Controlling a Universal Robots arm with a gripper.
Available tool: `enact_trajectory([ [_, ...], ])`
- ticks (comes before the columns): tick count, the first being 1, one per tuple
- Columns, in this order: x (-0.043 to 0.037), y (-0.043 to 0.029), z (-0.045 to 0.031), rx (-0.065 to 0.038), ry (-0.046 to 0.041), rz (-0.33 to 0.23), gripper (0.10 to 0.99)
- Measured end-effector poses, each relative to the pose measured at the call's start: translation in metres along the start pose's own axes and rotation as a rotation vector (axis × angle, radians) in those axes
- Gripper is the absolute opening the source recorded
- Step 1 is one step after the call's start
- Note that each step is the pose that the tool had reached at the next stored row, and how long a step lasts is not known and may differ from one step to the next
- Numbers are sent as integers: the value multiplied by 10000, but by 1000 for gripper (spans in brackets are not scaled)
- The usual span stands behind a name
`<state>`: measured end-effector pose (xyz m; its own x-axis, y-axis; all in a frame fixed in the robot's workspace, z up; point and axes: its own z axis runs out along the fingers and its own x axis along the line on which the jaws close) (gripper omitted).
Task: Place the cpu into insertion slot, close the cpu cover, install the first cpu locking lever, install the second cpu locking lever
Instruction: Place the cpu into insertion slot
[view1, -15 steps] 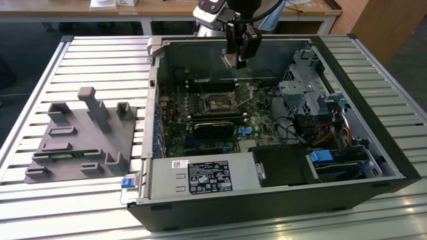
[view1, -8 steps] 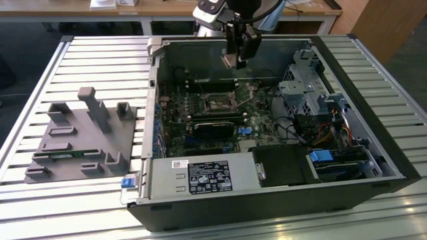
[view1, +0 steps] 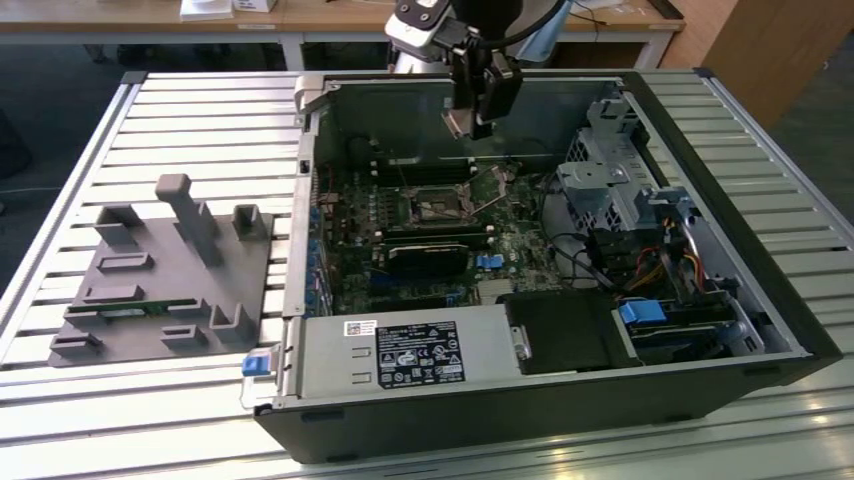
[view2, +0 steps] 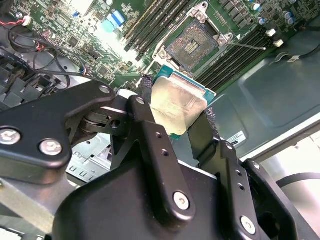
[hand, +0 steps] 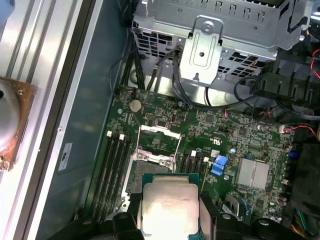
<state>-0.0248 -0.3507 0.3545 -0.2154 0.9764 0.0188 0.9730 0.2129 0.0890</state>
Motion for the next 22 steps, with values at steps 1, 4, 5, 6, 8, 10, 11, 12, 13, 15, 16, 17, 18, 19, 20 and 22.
enact_trajectory([
  [1,0,0,2,-1,0,10,541],
  [4,1,0,7,-2,-3,39,541],
  [5,1,0,9,-2,-4,51,541],
  [6,2,-1,12,-3,-4,66,541],
  [8,5,-1,18,-3,-8,109,541],
  [10,13,0,30,-6,-22,258,541],
  [11,15,0,37,-9,-32,367,541],
  [12,19,0,45,-9,-41,467,541],
  [13,26,1,55,-10,-47,535,541],
  [15,42,2,84,-12,-56,627,541],
  [16,48,2,102,-15,-63,714,541],
  [17,51,1,120,-17,-70,812,541],
  [18,54,0,138,-19,-81,920,541],
  [19,57,0,155,-19,-91,1023,541],
  [20,61,-1,173,-21,-99,1110,541],
  [22,64,-15,204,-23,-105,1186,541],
])
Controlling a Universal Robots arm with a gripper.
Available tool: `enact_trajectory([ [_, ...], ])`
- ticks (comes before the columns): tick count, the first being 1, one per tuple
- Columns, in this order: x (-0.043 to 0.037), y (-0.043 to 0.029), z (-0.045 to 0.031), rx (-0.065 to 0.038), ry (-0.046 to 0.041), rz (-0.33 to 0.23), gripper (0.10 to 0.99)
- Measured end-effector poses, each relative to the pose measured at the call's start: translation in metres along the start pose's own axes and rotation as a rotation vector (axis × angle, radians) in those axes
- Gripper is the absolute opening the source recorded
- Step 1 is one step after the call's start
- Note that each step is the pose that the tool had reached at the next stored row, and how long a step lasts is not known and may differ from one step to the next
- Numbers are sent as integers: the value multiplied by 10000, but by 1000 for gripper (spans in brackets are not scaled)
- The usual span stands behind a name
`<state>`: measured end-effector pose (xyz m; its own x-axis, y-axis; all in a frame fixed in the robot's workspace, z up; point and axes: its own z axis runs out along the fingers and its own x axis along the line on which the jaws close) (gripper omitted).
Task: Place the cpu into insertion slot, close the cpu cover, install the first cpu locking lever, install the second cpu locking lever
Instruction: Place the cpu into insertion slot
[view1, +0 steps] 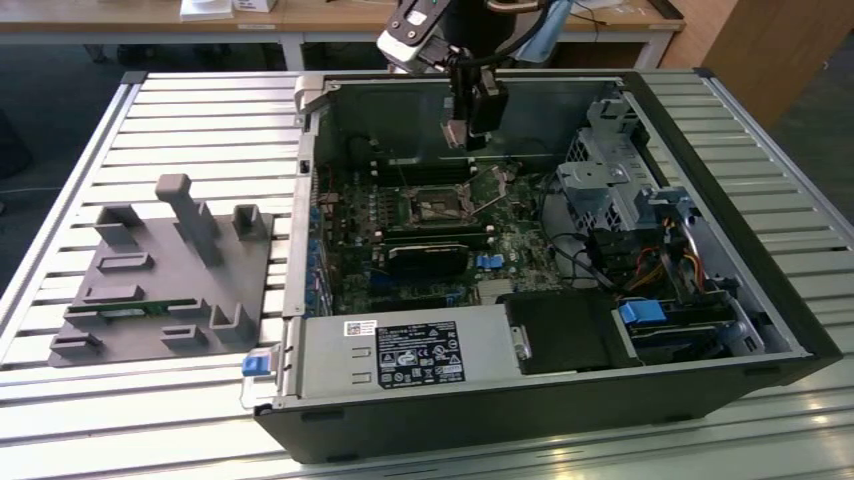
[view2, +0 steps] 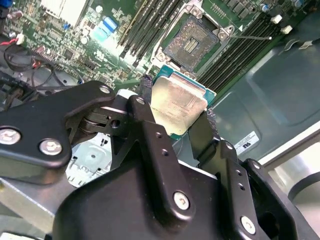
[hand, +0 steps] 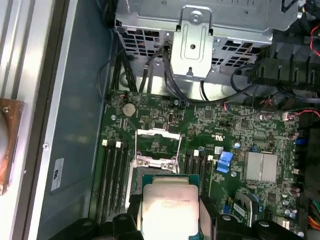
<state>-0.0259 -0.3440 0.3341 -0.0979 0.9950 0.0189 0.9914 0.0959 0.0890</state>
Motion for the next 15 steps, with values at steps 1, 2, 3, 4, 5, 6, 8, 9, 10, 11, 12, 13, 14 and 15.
enact_trajectory([
  [1,1,-10,14,-1,1,1,541],
  [2,1,-19,27,0,0,0,541],
  [3,2,-30,41,-1,0,0,541],
  [4,2,-38,53,-1,0,1,541],
  [5,3,-43,64,-1,0,0,541],
  [6,3,-46,76,-1,0,0,541],
  [8,2,-49,99,0,0,-2,541],
  [9,2,-50,110,1,1,-1,541],
  [10,2,-52,120,2,0,-1,541],
  [11,2,-53,130,2,0,0,541],
  [12,1,-54,141,3,0,0,541],
  [13,1,-55,150,5,0,0,541],
  [14,1,-55,158,5,0,1,541],
  [15,1,-56,168,5,1,1,541],
])
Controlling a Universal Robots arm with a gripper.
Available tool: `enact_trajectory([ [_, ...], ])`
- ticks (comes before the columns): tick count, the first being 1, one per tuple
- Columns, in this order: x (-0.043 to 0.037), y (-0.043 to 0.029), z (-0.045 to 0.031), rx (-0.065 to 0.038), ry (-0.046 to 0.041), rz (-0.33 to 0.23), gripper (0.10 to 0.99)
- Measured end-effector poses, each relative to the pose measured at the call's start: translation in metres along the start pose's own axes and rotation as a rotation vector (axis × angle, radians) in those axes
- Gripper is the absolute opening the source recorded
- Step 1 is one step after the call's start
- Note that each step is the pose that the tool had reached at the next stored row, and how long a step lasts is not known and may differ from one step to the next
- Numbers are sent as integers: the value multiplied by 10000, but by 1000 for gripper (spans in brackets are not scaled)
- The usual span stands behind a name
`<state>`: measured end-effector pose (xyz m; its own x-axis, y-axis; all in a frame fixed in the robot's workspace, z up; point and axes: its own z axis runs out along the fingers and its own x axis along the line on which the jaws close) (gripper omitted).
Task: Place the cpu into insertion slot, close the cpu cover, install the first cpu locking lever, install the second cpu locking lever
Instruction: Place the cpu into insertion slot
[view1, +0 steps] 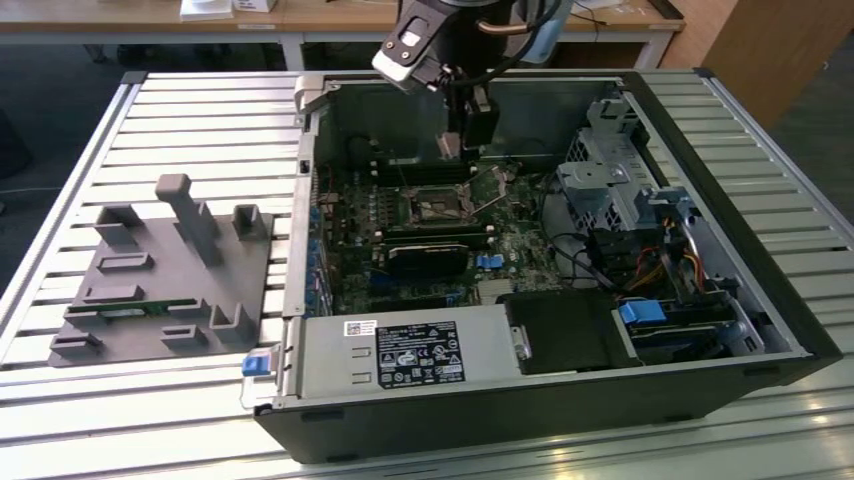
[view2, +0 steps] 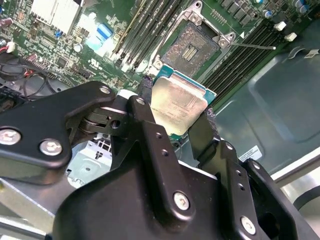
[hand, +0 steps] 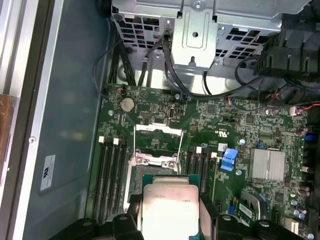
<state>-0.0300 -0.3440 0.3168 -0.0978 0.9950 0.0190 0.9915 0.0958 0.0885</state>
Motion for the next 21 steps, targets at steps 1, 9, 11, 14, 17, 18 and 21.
enact_trajectory([
  [1,0,-1,9,1,0,0,541],
  [9,-2,-9,102,2,-1,-1,541],
  [11,-3,-10,119,2,-1,-1,541],
  [14,-3,-13,144,3,0,0,541],
  [17,-3,-15,167,4,0,0,541],
  [18,-3,-15,174,4,0,-1,541],
  [21,-4,-17,192,4,0,-1,541],
])
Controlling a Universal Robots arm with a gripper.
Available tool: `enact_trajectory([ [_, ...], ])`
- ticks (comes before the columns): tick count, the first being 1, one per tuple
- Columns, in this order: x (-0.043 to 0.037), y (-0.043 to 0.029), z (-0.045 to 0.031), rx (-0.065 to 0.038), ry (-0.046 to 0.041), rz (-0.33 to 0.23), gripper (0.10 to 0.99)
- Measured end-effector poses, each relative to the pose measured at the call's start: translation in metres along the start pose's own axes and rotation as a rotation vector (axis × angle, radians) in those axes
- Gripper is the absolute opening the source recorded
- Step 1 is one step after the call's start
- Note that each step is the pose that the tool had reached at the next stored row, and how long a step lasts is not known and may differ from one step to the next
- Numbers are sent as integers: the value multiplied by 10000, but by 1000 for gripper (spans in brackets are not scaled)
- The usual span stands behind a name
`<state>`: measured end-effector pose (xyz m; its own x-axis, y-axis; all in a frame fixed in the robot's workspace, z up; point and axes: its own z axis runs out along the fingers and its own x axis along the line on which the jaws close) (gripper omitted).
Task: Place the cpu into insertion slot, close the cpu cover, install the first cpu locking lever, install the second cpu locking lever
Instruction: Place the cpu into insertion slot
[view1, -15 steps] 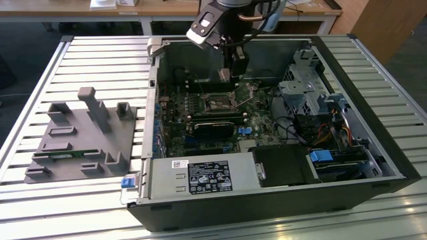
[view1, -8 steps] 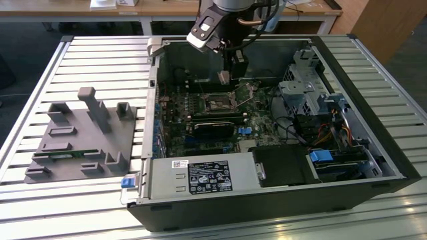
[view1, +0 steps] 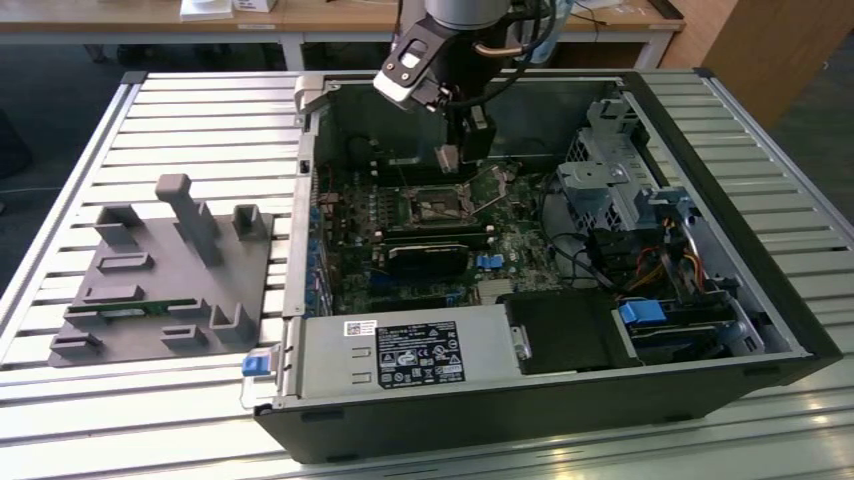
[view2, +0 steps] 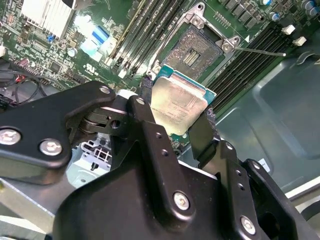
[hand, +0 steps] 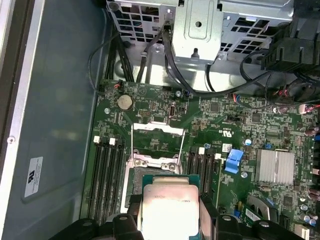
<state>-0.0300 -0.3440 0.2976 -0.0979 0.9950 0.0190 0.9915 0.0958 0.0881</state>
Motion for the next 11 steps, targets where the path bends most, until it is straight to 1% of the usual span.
enact_trajectory([
  [11,-2,-8,90,0,-1,0,541],
])
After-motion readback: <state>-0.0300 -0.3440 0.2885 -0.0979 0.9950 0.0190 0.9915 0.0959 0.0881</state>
